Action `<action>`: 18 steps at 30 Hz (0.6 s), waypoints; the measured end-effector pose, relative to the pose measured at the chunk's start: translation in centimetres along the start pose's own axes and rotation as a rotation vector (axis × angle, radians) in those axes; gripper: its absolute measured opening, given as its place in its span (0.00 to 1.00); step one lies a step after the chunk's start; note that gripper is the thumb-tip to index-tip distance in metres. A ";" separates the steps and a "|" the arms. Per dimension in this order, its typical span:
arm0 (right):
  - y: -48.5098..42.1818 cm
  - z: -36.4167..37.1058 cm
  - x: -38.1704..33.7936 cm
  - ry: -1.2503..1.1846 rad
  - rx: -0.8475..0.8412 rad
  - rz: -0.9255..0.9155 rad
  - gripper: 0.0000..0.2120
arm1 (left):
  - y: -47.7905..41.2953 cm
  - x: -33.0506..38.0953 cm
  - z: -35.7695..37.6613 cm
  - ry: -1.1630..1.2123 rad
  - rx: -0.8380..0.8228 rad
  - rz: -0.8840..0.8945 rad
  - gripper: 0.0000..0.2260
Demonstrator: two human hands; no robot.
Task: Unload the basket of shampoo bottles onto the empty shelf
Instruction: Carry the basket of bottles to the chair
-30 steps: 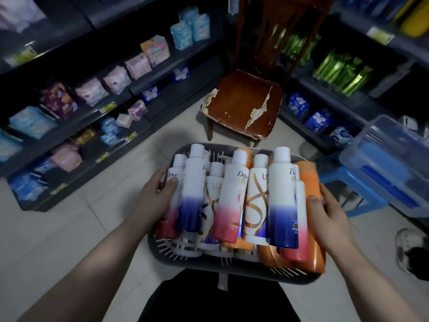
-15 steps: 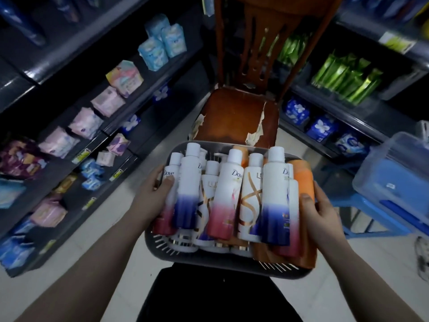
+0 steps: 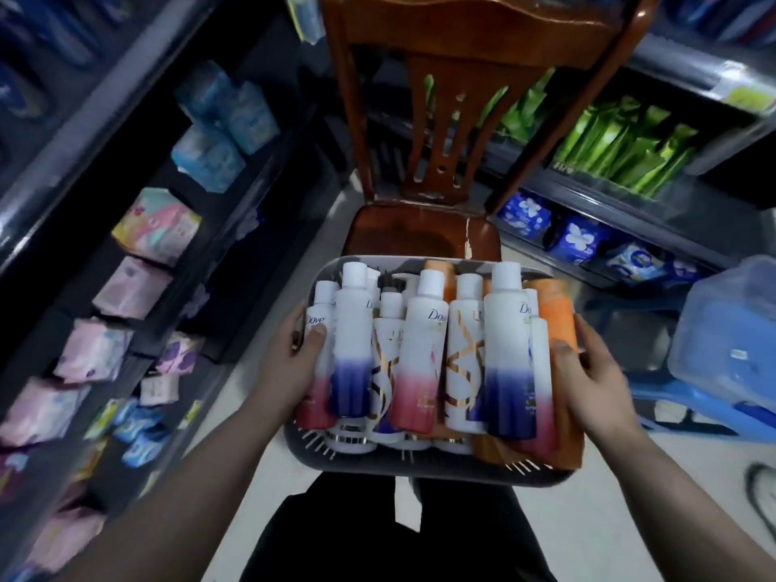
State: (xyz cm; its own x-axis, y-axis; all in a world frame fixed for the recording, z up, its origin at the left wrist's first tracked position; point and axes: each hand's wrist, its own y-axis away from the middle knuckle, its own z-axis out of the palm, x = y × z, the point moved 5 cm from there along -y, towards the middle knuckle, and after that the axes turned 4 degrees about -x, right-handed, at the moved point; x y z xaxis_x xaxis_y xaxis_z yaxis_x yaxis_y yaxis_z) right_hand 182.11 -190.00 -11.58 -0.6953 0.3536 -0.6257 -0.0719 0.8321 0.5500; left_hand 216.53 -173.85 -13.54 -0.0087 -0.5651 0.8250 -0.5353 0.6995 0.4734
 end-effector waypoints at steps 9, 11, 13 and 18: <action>-9.5 3.0 -2.3 -0.072 -0.008 0.085 0.26 | -12.2 0.8 1.2 -0.006 -0.052 -0.015 0.15; -11.6 3.5 -2.7 -0.067 -0.011 0.082 0.25 | -14.6 0.3 1.5 0.000 -0.052 -0.029 0.17; -13.6 3.9 -2.9 -0.063 -0.016 0.078 0.25 | -16.8 -0.2 2.0 0.001 -0.058 -0.040 0.19; -17.4 4.7 -3.3 -0.068 -0.036 0.071 0.25 | -20.7 -0.5 3.3 -0.007 -0.067 -0.034 0.17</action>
State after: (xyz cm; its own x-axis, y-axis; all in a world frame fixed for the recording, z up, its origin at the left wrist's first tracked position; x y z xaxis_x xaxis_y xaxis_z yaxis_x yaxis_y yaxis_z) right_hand 189.04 -203.64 -21.71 -0.6491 0.4402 -0.6203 -0.0509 0.7885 0.6129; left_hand 224.83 -189.47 -24.80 0.0018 -0.5917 0.8061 -0.4773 0.7079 0.5207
